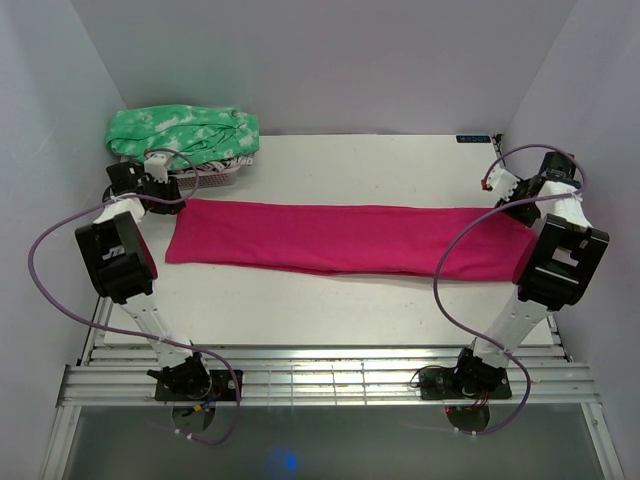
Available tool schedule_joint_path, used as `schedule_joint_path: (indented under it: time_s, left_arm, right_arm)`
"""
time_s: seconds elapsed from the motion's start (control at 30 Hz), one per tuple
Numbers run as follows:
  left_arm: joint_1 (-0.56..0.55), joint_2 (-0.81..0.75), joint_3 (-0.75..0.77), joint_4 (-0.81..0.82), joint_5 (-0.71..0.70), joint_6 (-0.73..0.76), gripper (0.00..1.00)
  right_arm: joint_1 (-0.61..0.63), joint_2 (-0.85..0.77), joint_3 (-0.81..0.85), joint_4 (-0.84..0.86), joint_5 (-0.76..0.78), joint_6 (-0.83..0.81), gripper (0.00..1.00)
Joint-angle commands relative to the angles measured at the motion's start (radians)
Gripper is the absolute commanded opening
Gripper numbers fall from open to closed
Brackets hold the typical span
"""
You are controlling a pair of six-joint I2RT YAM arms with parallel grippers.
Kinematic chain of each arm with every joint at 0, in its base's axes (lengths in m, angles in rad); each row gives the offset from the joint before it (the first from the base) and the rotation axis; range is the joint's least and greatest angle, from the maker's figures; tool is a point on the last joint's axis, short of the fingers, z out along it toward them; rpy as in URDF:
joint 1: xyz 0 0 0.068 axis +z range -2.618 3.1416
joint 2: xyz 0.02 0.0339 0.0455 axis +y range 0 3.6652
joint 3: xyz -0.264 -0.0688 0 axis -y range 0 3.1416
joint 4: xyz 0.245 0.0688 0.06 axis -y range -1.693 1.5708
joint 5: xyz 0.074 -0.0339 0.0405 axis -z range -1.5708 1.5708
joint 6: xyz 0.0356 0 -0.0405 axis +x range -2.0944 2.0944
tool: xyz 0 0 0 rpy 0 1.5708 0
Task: Fold and stack the trousers
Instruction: Fold the trousers
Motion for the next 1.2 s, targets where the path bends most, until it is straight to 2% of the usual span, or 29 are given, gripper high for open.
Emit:
schedule_joint_path:
  time_s: [0.0, 0.03, 0.07, 0.1, 0.13, 0.23, 0.37, 0.5, 0.6, 0.63, 0.8, 0.93, 1.0, 1.07, 1.17]
  left_arm:
    - [0.003, -0.105, 0.023, -0.033, -0.008, -0.024, 0.55]
    - [0.004, -0.127, 0.02, -0.051, -0.013, -0.024, 0.6]
    - [0.004, -0.147, 0.019, -0.1, -0.019, -0.025, 0.66]
    - [0.01, -0.179, 0.031, -0.135, -0.013, -0.019, 0.68]
    - [0.01, -0.193, 0.04, -0.184, -0.005, -0.01, 0.69]
    - [0.01, -0.246, 0.039, -0.348, 0.062, 0.028, 0.71]
    - [0.009, -0.291, -0.019, -0.473, 0.143, 0.044, 0.71]
    - [0.001, -0.305, -0.109, -0.472, 0.163, 0.048, 0.69]
    - [0.0, -0.268, -0.139, -0.473, 0.163, 0.029, 0.67]
    - [0.0, -0.259, -0.144, -0.473, 0.156, 0.018, 0.66]
    - [0.0, -0.178, -0.156, -0.447, 0.107, -0.036, 0.62]
    - [0.0, -0.123, -0.155, -0.416, 0.038, -0.079, 0.62]
    - [0.001, -0.101, -0.153, -0.4, -0.029, -0.093, 0.62]
    - [0.007, -0.061, -0.141, -0.392, -0.097, -0.106, 0.59]
    - [0.045, -0.027, -0.118, -0.39, -0.169, -0.113, 0.54]
  right_arm:
    - [0.009, 0.021, 0.124, -0.021, 0.028, 0.115, 0.58]
    - [0.009, 0.023, 0.182, -0.062, 0.025, 0.132, 0.64]
    - [0.007, 0.024, 0.21, -0.089, 0.021, 0.162, 0.75]
    - [0.009, 0.023, 0.236, -0.119, 0.02, 0.176, 0.85]
    - [0.007, 0.023, 0.261, -0.174, 0.014, 0.195, 0.91]
    - [0.01, 0.009, 0.349, -0.305, -0.021, 0.245, 0.93]
    - [0.012, -0.02, 0.369, -0.493, -0.071, 0.304, 0.88]
    - [0.01, -0.048, 0.254, -0.606, -0.153, 0.36, 0.78]
    - [0.013, -0.071, 0.134, -0.598, -0.199, 0.419, 0.73]
    - [0.013, -0.074, 0.11, -0.581, -0.198, 0.452, 0.67]
    - [0.007, -0.063, 0.017, -0.509, -0.149, 0.508, 0.61]
    - [-0.013, -0.036, 0.078, -0.534, -0.14, 0.597, 0.61]
    - [-0.04, -0.01, 0.166, -0.544, -0.14, 0.647, 0.61]
    - [-0.065, 0.029, 0.256, -0.576, -0.137, 0.669, 0.63]
    - [-0.071, 0.061, 0.289, -0.601, -0.117, 0.673, 0.63]
